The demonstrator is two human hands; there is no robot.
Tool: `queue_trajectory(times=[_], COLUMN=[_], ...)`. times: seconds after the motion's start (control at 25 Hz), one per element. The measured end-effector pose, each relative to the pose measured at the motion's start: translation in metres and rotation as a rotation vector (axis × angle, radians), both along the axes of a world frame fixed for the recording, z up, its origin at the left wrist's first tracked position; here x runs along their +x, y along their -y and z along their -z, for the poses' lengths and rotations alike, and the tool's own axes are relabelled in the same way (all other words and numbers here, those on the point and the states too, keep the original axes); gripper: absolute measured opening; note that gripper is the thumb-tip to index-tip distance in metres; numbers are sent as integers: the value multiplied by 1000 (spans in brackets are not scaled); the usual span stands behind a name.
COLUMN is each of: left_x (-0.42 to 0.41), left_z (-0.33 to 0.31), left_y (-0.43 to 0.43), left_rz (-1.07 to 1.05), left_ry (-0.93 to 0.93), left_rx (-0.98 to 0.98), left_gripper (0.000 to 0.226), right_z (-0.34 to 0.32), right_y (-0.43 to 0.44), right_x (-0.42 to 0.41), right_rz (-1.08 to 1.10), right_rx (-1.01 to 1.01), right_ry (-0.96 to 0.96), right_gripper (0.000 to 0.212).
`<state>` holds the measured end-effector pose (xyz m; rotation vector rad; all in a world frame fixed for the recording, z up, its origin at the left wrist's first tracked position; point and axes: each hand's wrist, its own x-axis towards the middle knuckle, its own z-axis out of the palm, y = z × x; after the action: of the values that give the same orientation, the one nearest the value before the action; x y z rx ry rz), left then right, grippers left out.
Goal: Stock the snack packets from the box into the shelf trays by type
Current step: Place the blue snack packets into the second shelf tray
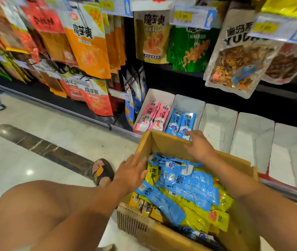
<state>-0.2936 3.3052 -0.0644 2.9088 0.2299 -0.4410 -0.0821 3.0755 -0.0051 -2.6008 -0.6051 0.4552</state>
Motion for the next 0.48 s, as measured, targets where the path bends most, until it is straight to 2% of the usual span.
queue_trajectory(times=[0.24, 0.48], left_x=[-72, -88], left_z=[22, 37], left_y=[22, 24], left_rz=[-36, -50], left_ry=[25, 110], left_rx=[46, 105], left_gripper=[76, 65], right_z=[33, 102], right_y=[29, 37], right_x=[-77, -128], right_rz=[-40, -107], right_rx=[-74, -234], right_ry=[-124, -304], right_gripper=[56, 46])
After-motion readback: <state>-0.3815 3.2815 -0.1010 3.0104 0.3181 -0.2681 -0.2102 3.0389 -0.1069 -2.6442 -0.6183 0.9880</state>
